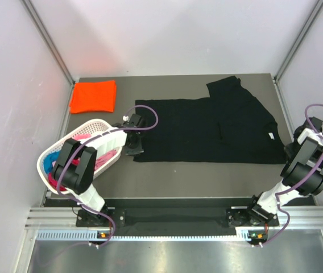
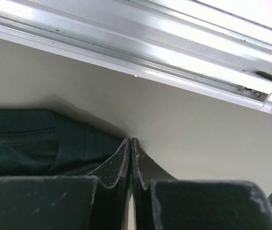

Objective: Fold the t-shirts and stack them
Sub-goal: Fold the tshirt

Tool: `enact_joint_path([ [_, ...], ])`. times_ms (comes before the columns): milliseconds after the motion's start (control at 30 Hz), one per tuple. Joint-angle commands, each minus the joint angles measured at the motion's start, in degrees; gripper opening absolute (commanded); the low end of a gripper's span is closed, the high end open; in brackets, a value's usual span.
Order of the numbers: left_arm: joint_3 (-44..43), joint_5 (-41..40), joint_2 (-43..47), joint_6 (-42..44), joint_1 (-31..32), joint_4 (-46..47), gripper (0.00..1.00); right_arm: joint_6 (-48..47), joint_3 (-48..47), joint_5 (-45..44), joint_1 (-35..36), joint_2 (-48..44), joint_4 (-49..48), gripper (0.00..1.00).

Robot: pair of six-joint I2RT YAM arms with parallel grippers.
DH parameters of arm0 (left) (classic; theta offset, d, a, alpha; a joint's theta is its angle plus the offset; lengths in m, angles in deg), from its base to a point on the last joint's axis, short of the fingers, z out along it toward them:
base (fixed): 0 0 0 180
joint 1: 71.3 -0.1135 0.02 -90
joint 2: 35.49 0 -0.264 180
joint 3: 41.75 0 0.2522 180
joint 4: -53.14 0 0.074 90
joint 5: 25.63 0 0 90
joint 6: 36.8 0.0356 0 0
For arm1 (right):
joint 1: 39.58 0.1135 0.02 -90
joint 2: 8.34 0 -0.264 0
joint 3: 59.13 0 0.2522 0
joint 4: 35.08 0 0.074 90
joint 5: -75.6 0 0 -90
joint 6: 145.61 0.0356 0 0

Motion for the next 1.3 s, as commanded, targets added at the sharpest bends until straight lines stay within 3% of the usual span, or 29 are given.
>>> enact_joint_path([
  [0,-1.98,-1.21,0.19,-0.18,-0.2,-2.75,0.01,-0.42,-0.55,-0.07,-0.84,-1.14,-1.58,0.0],
  [233,-3.56,-0.51,2.74,-1.67,-0.2,-7.06,0.0,-0.42,-0.2,-0.07,-0.84,-1.58,-1.58,0.0],
  [300,-3.74,0.11,2.91,-1.67,-0.12,-7.33,0.06,-0.51,-0.11,-0.15,-0.84,-1.75,-1.75,0.0],
  [400,-3.13,1.86,3.09,-1.41,-0.03,-6.89,0.0,-0.51,-0.02,-0.07,-0.84,-1.67,-1.58,0.0],
  [833,-0.14,-1.56,1.33,-3.78,-0.03,-9.7,0.0,-0.95,-0.46,-0.51,-0.84,-2.81,-1.49,0.0],
  [1000,-0.48,-1.56,2.03,-3.96,0.06,-11.1,0.2,-2.18,-1.69,0.72,0.48,-4.39,-0.7,0.01],
  [1167,-3.73,2.39,4.14,-2.64,0.5,-13.03,0.27,-3.23,-3.27,0.55,4.43,-6.49,2.29,0.11],
  [1200,-5.57,3.09,4.58,-2.99,0.67,-13.48,0.42,-3.41,-3.88,0.64,5.13,-7.02,2.55,0.14],
  [1267,-7.77,3.71,6.42,-2.9,0.94,-14.62,0.52,-3.67,-5.03,0.46,6.89,-8.16,4.3,0.2],
])
